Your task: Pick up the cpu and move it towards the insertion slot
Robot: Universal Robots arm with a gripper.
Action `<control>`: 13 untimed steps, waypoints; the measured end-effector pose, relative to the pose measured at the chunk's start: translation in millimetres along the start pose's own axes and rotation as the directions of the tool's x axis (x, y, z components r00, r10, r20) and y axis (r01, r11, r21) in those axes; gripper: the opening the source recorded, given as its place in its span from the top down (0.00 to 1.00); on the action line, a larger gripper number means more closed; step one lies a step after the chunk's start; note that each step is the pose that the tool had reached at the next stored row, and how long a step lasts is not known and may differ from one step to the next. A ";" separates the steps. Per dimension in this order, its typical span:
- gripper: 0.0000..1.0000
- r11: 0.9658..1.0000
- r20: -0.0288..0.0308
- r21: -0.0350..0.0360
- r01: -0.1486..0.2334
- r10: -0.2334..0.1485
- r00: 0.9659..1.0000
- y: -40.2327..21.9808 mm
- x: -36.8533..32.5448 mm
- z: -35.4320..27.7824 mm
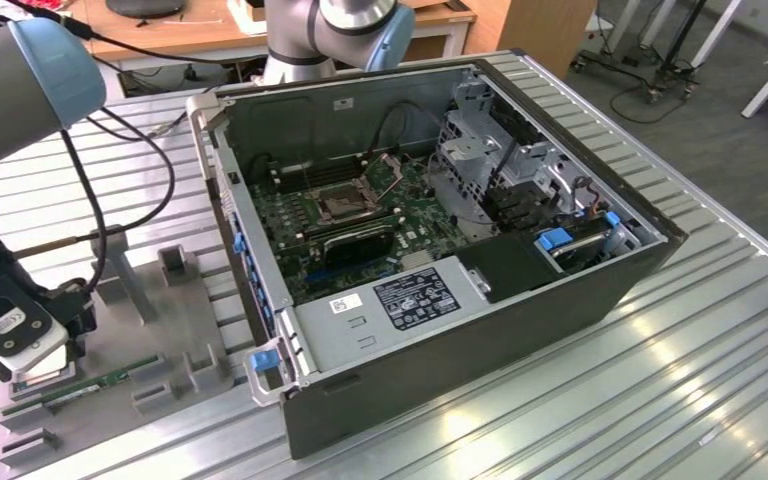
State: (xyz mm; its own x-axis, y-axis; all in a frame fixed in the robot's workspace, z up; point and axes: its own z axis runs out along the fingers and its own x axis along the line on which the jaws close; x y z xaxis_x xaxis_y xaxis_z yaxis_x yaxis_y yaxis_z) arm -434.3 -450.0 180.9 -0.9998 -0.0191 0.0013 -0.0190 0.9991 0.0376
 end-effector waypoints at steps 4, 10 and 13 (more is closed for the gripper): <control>0.37 1.000 0.000 0.000 0.000 0.000 1.000 0.0 0.0 0.2; 0.45 1.000 0.000 0.000 0.000 0.000 1.000 0.0 0.0 0.6; 0.45 1.000 0.000 0.000 0.000 0.000 1.000 -0.1 0.0 0.8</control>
State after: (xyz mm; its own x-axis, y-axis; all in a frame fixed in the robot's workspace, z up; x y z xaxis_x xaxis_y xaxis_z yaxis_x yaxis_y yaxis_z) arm -434.3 -450.1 180.1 -0.9998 -0.0191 0.0015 -0.0190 0.9991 0.0375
